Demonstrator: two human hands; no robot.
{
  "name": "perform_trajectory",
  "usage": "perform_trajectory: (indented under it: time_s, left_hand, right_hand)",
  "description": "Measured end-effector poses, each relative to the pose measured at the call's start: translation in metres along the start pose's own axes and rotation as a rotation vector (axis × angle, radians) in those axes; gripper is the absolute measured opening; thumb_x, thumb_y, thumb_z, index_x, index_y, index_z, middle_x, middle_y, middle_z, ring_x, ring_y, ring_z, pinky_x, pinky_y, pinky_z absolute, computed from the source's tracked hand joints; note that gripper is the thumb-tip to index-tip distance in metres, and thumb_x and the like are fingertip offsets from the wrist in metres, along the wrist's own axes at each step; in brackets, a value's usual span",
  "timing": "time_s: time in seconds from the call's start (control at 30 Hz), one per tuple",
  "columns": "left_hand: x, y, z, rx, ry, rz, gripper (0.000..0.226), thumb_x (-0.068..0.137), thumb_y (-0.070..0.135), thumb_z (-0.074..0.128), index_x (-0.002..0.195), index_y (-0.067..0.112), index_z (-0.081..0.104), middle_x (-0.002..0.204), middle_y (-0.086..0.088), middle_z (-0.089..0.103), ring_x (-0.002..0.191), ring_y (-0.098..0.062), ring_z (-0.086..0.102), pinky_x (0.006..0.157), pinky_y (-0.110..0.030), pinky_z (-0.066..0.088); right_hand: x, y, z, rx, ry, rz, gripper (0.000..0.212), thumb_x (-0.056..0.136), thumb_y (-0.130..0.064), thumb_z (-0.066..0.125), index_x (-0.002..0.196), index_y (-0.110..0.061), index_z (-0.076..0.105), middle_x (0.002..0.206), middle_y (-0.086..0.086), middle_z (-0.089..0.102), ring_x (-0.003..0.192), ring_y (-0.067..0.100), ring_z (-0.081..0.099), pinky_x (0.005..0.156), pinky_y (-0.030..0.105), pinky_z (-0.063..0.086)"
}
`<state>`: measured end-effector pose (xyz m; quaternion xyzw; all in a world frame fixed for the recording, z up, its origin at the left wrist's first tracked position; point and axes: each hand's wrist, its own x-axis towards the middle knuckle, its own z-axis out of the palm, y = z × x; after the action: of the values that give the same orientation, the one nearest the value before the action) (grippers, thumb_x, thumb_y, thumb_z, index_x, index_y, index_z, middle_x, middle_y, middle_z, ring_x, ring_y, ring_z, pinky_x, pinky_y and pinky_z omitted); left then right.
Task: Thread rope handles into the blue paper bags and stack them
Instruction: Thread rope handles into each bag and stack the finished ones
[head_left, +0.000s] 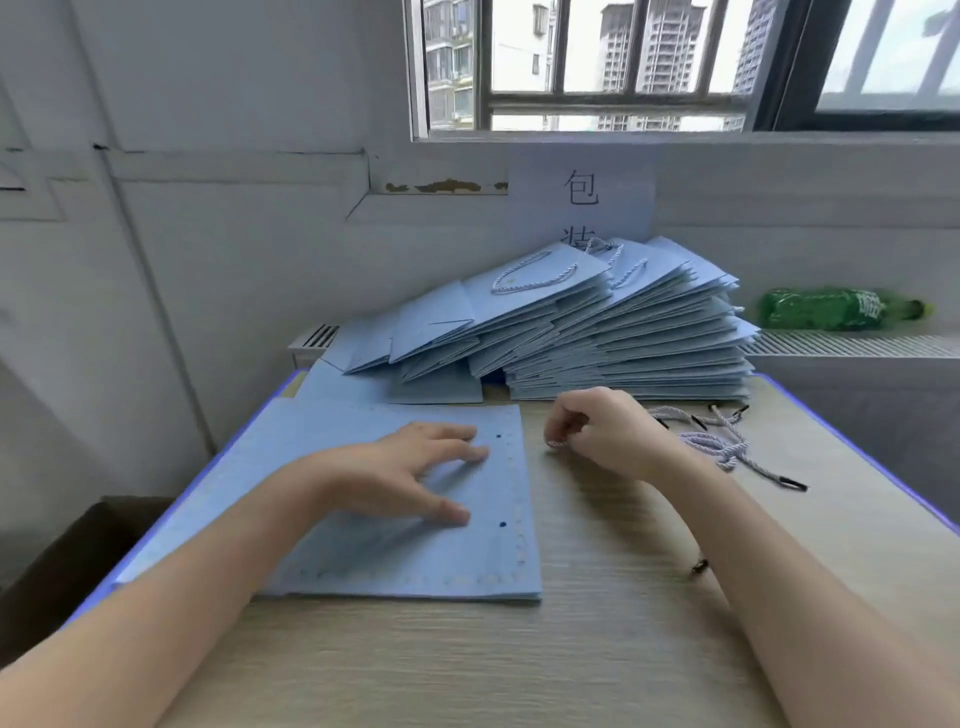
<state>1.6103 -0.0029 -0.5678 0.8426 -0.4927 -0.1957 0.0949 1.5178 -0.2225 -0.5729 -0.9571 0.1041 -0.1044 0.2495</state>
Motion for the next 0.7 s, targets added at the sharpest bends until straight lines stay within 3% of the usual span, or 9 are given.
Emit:
perform_trajectory:
  time_s: [0.07, 0.1, 0.2, 0.27, 0.37, 0.47, 0.57, 0.7]
  left_hand:
    - [-0.012, -0.008, -0.005, -0.076, -0.047, 0.006, 0.066, 0.09, 0.034, 0.063, 0.144, 0.044, 0.027, 0.15, 0.028, 0.009, 0.139, 0.005, 0.007, 0.111, -0.018, 0.014]
    - [-0.017, -0.01, -0.005, -0.082, -0.043, 0.004, 0.063, 0.089, 0.033, 0.064, 0.142, 0.044, 0.031, 0.147, 0.029, 0.012, 0.137, 0.007, 0.011, 0.109, -0.016, 0.016]
    - [-0.019, -0.004, 0.0, -0.063, 0.148, 0.018, 0.043, 0.085, 0.053, 0.06, 0.124, 0.036, 0.055, 0.139, 0.023, 0.035, 0.131, 0.001, 0.031, 0.107, -0.021, 0.026]
    - [-0.017, 0.009, 0.007, 0.041, 0.276, -0.029, 0.049, 0.081, 0.07, 0.049, 0.108, 0.03, 0.059, 0.125, 0.016, 0.047, 0.121, -0.006, 0.042, 0.105, -0.031, 0.032]
    - [-0.017, 0.028, 0.019, 0.282, 0.245, -0.128, 0.072, 0.068, 0.083, 0.027, 0.105, 0.024, 0.046, 0.114, 0.01, 0.043, 0.105, -0.012, 0.038, 0.102, -0.036, 0.031]
    - [-0.018, 0.036, 0.024, 0.321, 0.214, -0.133, 0.061, 0.075, 0.081, 0.036, 0.099, 0.026, 0.029, 0.108, 0.007, 0.031, 0.098, -0.013, 0.026, 0.105, -0.038, 0.027]
    - [-0.02, 0.033, 0.021, 0.27, 0.187, -0.111, 0.055, 0.08, 0.074, 0.044, 0.101, 0.027, 0.027, 0.109, 0.006, 0.029, 0.105, -0.014, 0.028, 0.105, -0.036, 0.027]
    - [-0.024, 0.028, 0.018, 0.225, 0.145, -0.044, 0.048, 0.085, 0.064, 0.048, 0.104, 0.024, 0.03, 0.114, 0.006, 0.031, 0.109, -0.011, 0.027, 0.099, -0.028, 0.026]
  right_hand:
    - [-0.007, -0.006, -0.009, -0.085, -0.098, 0.007, 0.03, 0.076, 0.004, 0.048, 0.065, -0.022, 0.06, 0.069, -0.009, 0.06, 0.06, -0.004, 0.055, 0.05, 0.012, 0.04]
    - [-0.01, -0.006, -0.012, -0.182, -0.099, 0.03, 0.029, 0.075, 0.001, 0.046, 0.062, -0.022, 0.058, 0.072, -0.004, 0.062, 0.067, 0.004, 0.058, 0.053, 0.018, 0.043]
    - [-0.012, -0.006, -0.014, -0.417, 0.006, 0.163, 0.02, 0.08, -0.01, 0.044, 0.067, -0.02, 0.055, 0.087, 0.005, 0.061, 0.081, 0.027, 0.057, 0.063, 0.027, 0.043]
    - [-0.012, -0.008, -0.01, -0.412, 0.069, 0.197, 0.016, 0.087, -0.026, 0.046, 0.079, -0.02, 0.058, 0.092, 0.005, 0.062, 0.087, 0.028, 0.056, 0.068, 0.03, 0.044]
    - [-0.01, -0.013, 0.0, -0.358, 0.069, 0.183, 0.035, 0.089, -0.052, 0.049, 0.097, -0.02, 0.06, 0.098, 0.0, 0.057, 0.099, 0.023, 0.055, 0.078, 0.033, 0.045]
    - [-0.007, -0.018, 0.012, -0.253, 0.016, 0.02, 0.022, 0.089, -0.035, 0.058, 0.104, -0.021, 0.064, 0.091, -0.003, 0.051, 0.095, 0.019, 0.055, 0.075, 0.026, 0.041]
    - [-0.012, -0.019, 0.002, -0.199, -0.082, -0.037, 0.016, 0.085, -0.009, 0.056, 0.088, -0.023, 0.064, 0.073, -0.009, 0.054, 0.072, 0.013, 0.053, 0.06, 0.017, 0.038]
    - [-0.02, -0.015, -0.014, -0.381, -0.153, 0.051, 0.006, 0.081, -0.018, 0.054, 0.078, -0.023, 0.057, 0.075, -0.008, 0.056, 0.073, 0.011, 0.051, 0.067, 0.03, 0.046]
